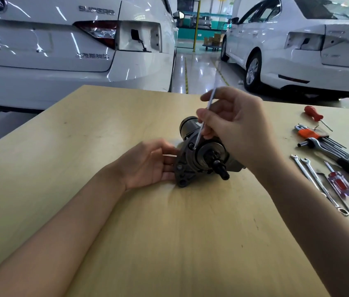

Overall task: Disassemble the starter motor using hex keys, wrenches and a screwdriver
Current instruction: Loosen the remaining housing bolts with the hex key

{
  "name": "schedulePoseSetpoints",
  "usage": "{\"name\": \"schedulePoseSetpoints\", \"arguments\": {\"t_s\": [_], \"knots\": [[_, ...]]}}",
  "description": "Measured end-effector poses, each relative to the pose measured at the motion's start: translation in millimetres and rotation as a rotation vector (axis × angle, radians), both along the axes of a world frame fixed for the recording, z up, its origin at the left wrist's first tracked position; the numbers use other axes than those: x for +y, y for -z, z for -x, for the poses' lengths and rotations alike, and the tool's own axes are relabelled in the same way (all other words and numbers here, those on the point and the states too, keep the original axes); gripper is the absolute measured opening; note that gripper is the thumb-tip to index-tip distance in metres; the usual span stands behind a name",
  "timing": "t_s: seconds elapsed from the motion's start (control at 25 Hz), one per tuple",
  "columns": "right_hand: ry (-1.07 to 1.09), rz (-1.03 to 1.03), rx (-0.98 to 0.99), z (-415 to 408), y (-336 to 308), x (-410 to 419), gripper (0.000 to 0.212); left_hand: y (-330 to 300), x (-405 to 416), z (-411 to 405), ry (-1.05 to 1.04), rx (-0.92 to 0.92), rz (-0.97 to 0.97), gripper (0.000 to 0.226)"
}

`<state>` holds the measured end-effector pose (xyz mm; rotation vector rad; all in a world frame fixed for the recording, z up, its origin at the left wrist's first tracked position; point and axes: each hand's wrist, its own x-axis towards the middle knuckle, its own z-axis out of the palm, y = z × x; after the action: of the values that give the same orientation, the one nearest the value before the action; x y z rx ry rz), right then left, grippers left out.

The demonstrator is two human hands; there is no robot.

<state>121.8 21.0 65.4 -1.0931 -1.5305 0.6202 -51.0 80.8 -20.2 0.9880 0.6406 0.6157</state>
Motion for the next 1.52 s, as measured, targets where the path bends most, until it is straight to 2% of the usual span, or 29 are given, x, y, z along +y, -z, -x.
{"name": "schedulePoseSetpoints", "arguments": {"t_s": [0.08,0.2,0.24,0.32,0.4,0.48,0.52,0.56,0.64,0.68,0.76,0.88,1.52], "knots": [[0.018,-0.133,-0.306,13.0,-4.1,3.0,0.021,-0.6,-0.1,0.1,-0.036,-0.007,0.039,0.036],[-0.08,-0.297,-0.963,37.6,-0.2,-4.5,0.014,2.4,0.8,2.4,-0.101,-0.017,0.039,0.041],[-0.132,-0.323,-1.151,44.9,4.5,-9.2,0.013,3.7,3.9,3.5,-0.129,0.003,0.027,0.051],[-0.21,-0.313,-1.379,53.8,16.2,-18.7,0.022,3.3,4.3,4.6,-0.103,0.018,0.044,0.062],[-0.259,-0.324,-1.441,48.8,20.5,-23.3,0.027,0.7,2.3,4.7,-0.017,-0.025,0.102,0.073],[-0.283,-0.434,-1.264,34.8,19.7,-23.6,0.024,2.8,3.7,3.7,-0.014,-0.063,0.088,0.07],[-0.225,-0.466,-1.028,26.6,21.4,-23.3,0.019,2.9,3.4,3.1,-0.024,-0.067,0.057,0.064],[-0.146,-0.438,-0.676,16.3,24.3,-24.9,0.013,3.7,3.2,2.5,-0.038,-0.048,0.023,0.058],[-0.053,-0.235,0.066,-3.3,29.6,-28.2,0.008,3.0,2.9,1.2,-0.065,0.006,0.043,0.052],[-0.032,-0.088,0.338,-10.6,31.2,-29.4,0.007,3.5,3.7,0.6,-0.083,0.017,0.063,0.052],[0.009,0.16,0.581,-22.2,35.8,-26.3,0.003,3.8,5.6,0.0,-0.089,0.018,0.075,0.052],[0.046,0.288,0.684,-27.2,39.3,-20.9,0.004,3.6,5.0,0.3,-0.069,-0.002,0.086,0.05],[0.077,0.292,0.723,-25.4,41.1,-20.8,0.008,4.9,5.9,-0.6,-0.042,-0.001,0.09,0.046]]}}
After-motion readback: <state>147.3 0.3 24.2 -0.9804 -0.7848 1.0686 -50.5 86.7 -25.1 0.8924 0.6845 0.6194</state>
